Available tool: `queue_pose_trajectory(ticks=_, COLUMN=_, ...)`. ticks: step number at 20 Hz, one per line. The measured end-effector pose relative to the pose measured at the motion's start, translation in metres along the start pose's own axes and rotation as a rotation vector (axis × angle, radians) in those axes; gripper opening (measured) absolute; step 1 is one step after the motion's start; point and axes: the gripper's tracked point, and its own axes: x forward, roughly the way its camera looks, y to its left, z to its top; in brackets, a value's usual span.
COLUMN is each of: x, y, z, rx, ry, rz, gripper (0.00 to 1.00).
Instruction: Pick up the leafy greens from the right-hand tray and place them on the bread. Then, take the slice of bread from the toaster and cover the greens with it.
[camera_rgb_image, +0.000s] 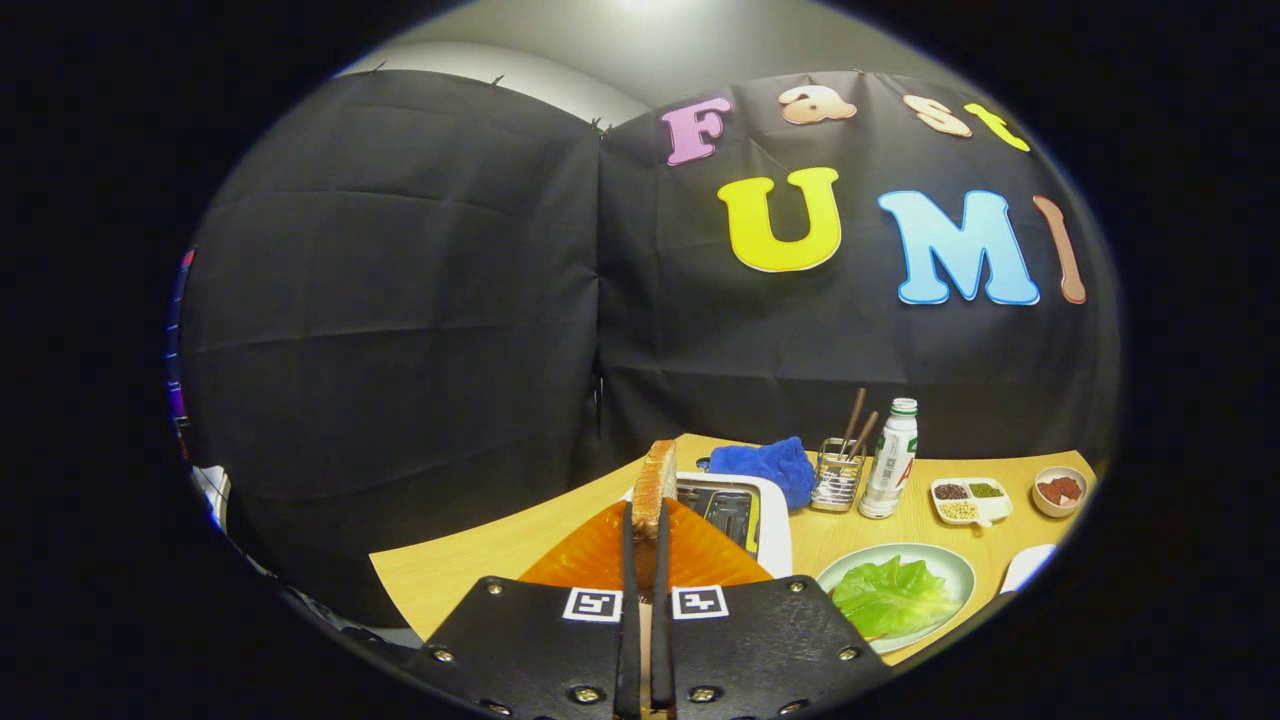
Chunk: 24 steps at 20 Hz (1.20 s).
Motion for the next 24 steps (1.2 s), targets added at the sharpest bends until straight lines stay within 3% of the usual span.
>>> queue_pose_trajectory(ticks=15, x=-0.056, y=-0.052, z=0.072, rx=0.096, ry=-0.12, rz=0.0, gripper=0.04)
queue_pose_trajectory(ticks=24, x=-0.082, y=-0.116, z=0.048, rx=0.037, ry=-0.076, rz=-0.083, gripper=0.04)
